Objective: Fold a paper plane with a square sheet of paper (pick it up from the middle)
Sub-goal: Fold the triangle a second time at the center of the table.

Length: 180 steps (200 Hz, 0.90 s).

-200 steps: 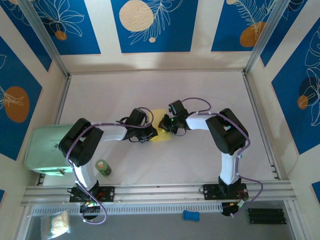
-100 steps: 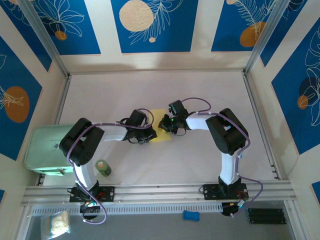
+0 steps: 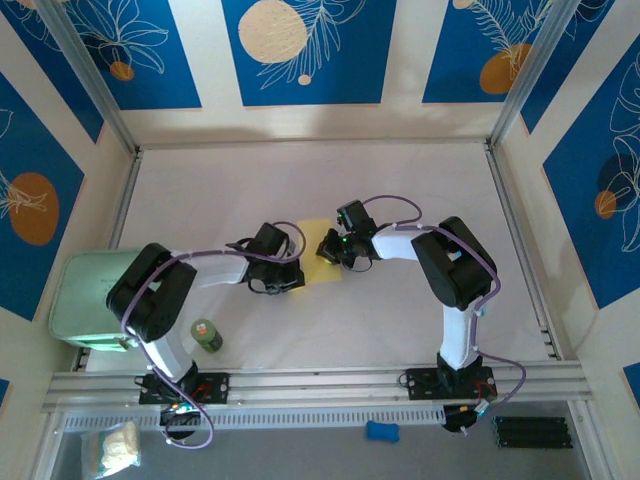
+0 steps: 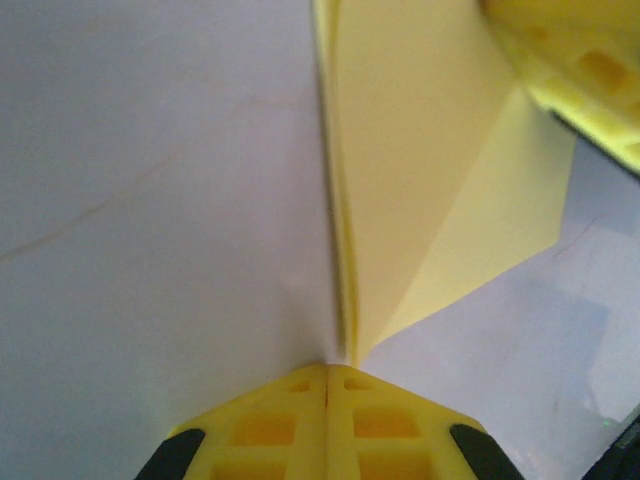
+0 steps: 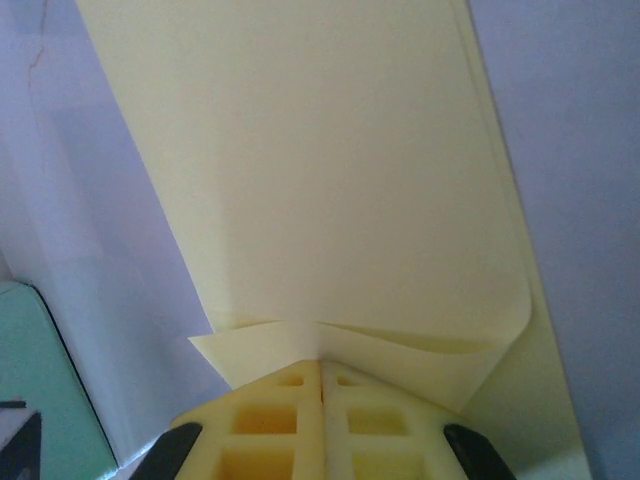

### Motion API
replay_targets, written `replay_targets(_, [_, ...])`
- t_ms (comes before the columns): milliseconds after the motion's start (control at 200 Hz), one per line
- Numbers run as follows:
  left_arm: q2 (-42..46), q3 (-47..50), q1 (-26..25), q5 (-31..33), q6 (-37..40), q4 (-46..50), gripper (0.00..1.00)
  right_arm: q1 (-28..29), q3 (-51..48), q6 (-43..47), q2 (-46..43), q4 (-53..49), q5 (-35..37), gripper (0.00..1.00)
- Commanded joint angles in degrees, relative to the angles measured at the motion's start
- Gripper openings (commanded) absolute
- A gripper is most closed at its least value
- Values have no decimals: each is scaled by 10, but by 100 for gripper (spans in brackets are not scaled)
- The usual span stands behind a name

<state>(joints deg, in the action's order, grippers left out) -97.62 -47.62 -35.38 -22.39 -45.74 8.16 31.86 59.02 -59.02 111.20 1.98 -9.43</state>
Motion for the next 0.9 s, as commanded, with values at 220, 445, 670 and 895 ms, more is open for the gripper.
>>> replay_targets(220, [21,-47,7,-6,0,-1,6,-2,-21,-10,42,-90,35,0])
replay_targets(445, [-44,-72,8,-4,-28,-27,4,-3,-18,-7,42,-88,28,0])
replay_targets(670, [-64,-72,8,9,-29,-17,1,-3,-8,2,35,-87,16,0])
replay_targets(895, [-71,-61,7,35,-10,28,0,-11,21,31,-1,-84,-28,1])
